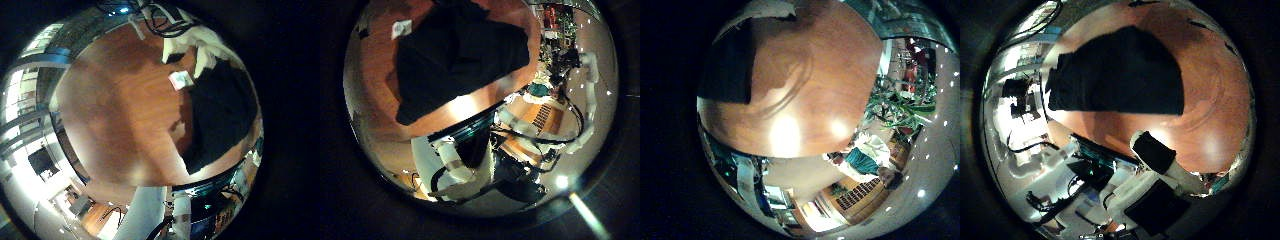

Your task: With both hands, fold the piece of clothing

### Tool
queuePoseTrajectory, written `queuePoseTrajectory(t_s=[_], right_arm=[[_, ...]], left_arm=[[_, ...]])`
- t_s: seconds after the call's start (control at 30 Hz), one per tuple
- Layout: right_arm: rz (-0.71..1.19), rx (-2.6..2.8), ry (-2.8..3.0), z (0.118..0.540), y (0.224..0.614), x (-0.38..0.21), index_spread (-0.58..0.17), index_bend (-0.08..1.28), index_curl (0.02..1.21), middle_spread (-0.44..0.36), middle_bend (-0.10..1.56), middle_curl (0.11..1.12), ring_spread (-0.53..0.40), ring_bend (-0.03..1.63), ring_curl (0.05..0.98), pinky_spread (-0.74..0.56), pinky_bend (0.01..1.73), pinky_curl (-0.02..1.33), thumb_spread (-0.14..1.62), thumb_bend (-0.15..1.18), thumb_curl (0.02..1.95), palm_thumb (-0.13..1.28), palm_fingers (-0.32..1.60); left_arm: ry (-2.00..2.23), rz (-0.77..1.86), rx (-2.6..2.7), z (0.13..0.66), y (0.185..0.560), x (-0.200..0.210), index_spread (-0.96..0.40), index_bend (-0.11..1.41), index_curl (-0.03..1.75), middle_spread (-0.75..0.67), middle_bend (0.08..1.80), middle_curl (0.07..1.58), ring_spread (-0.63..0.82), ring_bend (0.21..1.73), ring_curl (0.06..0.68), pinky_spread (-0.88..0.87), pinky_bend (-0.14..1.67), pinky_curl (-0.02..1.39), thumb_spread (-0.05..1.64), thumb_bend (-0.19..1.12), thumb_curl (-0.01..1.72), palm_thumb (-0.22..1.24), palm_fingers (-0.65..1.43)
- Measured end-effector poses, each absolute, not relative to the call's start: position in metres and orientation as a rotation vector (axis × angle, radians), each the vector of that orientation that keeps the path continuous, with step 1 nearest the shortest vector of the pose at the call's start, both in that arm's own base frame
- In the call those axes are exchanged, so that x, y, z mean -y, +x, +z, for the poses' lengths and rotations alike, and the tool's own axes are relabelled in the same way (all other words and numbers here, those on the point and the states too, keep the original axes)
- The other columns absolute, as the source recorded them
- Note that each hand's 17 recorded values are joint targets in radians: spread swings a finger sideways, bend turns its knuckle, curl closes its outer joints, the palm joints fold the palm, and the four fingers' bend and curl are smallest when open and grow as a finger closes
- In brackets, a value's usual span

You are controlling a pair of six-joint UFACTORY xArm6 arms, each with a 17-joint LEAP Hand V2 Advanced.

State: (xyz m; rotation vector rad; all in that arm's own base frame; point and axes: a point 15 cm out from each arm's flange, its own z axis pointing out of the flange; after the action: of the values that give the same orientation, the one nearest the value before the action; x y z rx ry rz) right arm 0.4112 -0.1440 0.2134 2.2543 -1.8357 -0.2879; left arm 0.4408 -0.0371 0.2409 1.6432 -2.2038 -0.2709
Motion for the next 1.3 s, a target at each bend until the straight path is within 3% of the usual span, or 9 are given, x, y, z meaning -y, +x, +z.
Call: queuePoseTrajectory(t_s=[0.2,0.37,0.7,0.83,0.87,0.93,0.97,1.0,1.3], right_arm=[[-0.222,1.852,2.28,0.182,0.42,0.141,-0.405,0.18,0.41,-0.133,0.31,0.39,-0.163,0.72,0.314,0.19,0.59,0.27,1.14,-0.02,0.37,0.59,0.23],[-0.289,1.815,2.256,0.151,0.42,0.123,-0.398,0.19,0.4,-0.132,0.31,0.39,-0.168,0.69,0.301,0.18,0.56,0.26,1.12,-0.02,0.37,0.59,0.27],[-0.322,1.757,2.248,0.135,0.421,0.107,-0.4,0.2,0.42,-0.143,0.34,0.39,-0.181,0.65,0.275,0.15,0.47,0.21,1.07,-0.01,0.38,0.63,0.41],[-0.312,1.736,2.217,0.128,0.418,0.114,-0.415,0.21,0.42,-0.179,0.4,0.41,-0.245,0.73,0.285,0.06,0.46,0.18,1.06,-0.01,0.4,0.7,0.64],[-0.3,1.733,2.207,0.127,0.419,0.117,-0.423,0.2,0.42,-0.2,0.46,0.43,-0.274,0.81,0.3,-0.03,0.51,0.18,1.06,-0.01,0.41,0.72,0.87],[-0.281,1.735,2.19,0.126,0.418,0.123,-0.435,0.21,0.43,-0.221,0.51,0.46,-0.298,0.86,0.317,-0.16,0.6,0.19,1.05,-0.01,0.42,0.75,1.11],[-0.283,1.741,2.184,0.126,0.416,0.126,-0.445,0.27,0.48,-0.236,0.61,0.5,-0.291,0.92,0.361,-0.29,0.7,0.23,1.04,0.0,0.43,0.79,1.31],[-0.281,1.747,2.178,0.127,0.415,0.129,-0.45,0.37,0.52,-0.241,0.68,0.54,-0.282,0.95,0.39,-0.33,0.75,0.26,1.04,0.01,0.44,0.82,1.42],[-0.221,1.884,2.139,0.135,0.375,0.175,-0.412,0.8,0.78,-0.202,1.06,0.72,-0.245,1.22,0.544,-0.33,1.18,0.47,1.08,0.02,0.52,0.98,1.25]], left_arm=[[1.626,-0.25,2.184,0.228,0.424,0.043,0.02,0.13,0.31,0.47,0.16,0.27,0.42,0.73,0.231,0.46,0.51,0.35,1.0,-0.03,0.31,0.2,-0.08],[1.604,-0.234,2.179,0.227,0.412,0.052,0.02,0.14,0.29,0.47,0.16,0.25,0.43,0.72,0.227,0.46,0.51,0.35,1.0,-0.03,0.3,0.2,-0.08],[1.582,-0.219,2.215,0.238,0.4,0.061,0.02,0.14,0.26,0.44,0.18,0.25,0.43,0.71,0.224,0.46,0.49,0.34,1.01,-0.03,0.3,0.2,-0.05],[1.548,-0.228,2.231,0.238,0.39,0.069,0.02,0.14,0.25,0.43,0.18,0.25,0.43,0.7,0.223,0.46,0.49,0.33,1.01,-0.03,0.3,0.2,-0.05],[1.535,-0.232,2.234,0.236,0.386,0.073,0.02,0.14,0.25,0.42,0.18,0.25,0.43,0.7,0.222,0.46,0.49,0.33,1.01,-0.03,0.3,0.2,-0.05],[1.518,-0.238,2.238,0.234,0.382,0.078,0.02,0.14,0.25,0.41,0.18,0.26,0.43,0.7,0.221,0.46,0.49,0.33,1.02,-0.02,0.3,0.21,-0.04],[1.508,-0.243,2.24,0.233,0.379,0.081,0.02,0.14,0.25,0.41,0.18,0.26,0.43,0.7,0.221,0.46,0.49,0.33,1.02,-0.02,0.3,0.21,-0.04],[1.5,-0.246,2.244,0.233,0.379,0.083,0.02,0.14,0.25,0.41,0.18,0.26,0.43,0.7,0.221,0.46,0.49,0.33,1.03,-0.02,0.29,0.21,-0.04],[1.473,-0.275,2.22,0.227,0.347,0.102,0.02,0.16,0.26,0.38,0.18,0.27,0.43,0.68,0.22,0.47,0.48,0.32,1.08,-0.02,0.29,0.22,-0.02]])
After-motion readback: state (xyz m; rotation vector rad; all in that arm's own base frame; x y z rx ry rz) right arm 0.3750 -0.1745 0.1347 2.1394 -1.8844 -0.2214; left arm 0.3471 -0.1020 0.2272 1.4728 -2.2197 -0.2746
